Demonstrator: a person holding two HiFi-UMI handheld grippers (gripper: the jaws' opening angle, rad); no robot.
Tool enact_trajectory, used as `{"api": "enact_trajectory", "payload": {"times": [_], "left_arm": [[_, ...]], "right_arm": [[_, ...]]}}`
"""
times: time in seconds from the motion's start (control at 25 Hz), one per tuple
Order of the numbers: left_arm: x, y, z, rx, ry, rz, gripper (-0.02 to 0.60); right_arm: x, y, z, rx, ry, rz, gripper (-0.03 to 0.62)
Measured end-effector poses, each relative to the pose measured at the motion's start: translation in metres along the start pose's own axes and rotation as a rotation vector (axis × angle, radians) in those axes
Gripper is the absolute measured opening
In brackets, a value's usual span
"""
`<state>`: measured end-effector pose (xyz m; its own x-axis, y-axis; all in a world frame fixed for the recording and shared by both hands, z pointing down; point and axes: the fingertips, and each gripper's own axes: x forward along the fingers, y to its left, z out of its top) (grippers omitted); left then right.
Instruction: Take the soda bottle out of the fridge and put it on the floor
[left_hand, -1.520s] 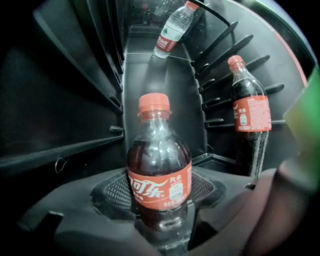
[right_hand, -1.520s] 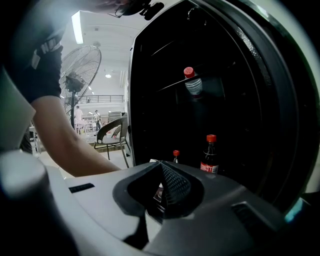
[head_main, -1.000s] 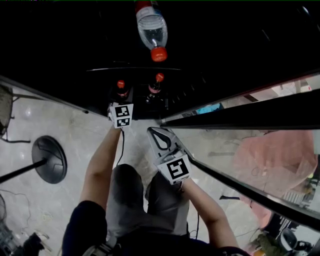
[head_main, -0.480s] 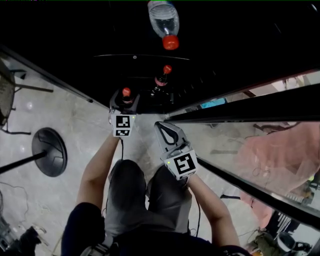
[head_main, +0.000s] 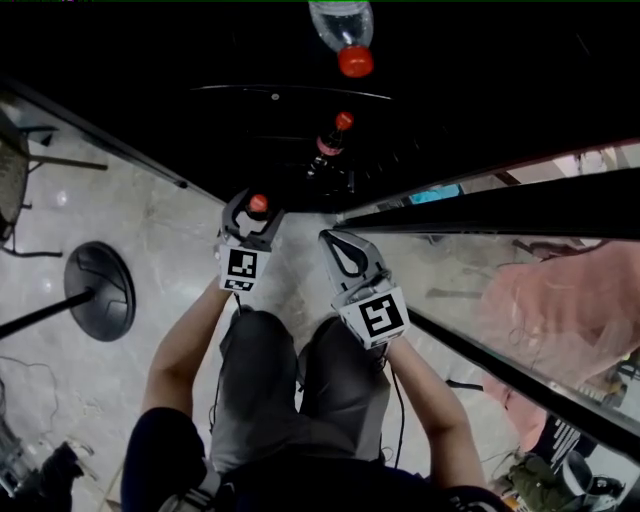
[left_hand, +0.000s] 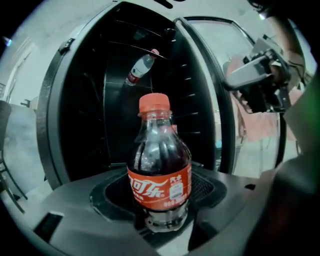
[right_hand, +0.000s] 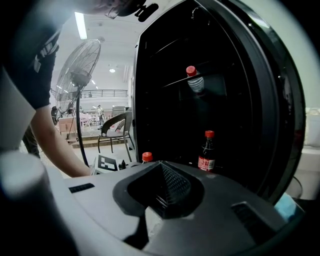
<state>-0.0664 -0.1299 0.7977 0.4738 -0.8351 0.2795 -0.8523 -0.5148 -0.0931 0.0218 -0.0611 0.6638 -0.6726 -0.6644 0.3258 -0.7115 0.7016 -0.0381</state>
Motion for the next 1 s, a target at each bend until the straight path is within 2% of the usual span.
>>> {"api": "enact_trajectory", "payload": {"times": [0.16, 0.36, 0.56, 0.84, 1.0], "left_arm": [[-0.014, -0.008, -0.019, 0.004, 0.006, -0.031, 0.319], [-0.024, -0.006, -0.048, -0.022, 0.012, -0.048, 0.319], [-0.035, -0.008, -0.075, 0.012, 0.025, -0.082, 0.319], [-0.036, -0.006, -0.125, 0.018, 0.081, -0.098, 0.319], [-0.033, -0.007, -0.146, 0.010, 0.084, -0.091, 0.319]], "right_arm": [[0.005, 0.003, -0.006, -0.020, 0.011, 0.025, 0.017], [0.014, 0.015, -0.019, -0.065, 0.037, 0.100, 0.017], [0.022, 0.024, -0.040, -0.069, 0.054, 0.157, 0.017], [0.036, 0.025, -0.062, -0.099, 0.055, 0.210, 0.017], [0.042, 0.026, -0.071, -0.100, 0.032, 0.237, 0.017]]}}
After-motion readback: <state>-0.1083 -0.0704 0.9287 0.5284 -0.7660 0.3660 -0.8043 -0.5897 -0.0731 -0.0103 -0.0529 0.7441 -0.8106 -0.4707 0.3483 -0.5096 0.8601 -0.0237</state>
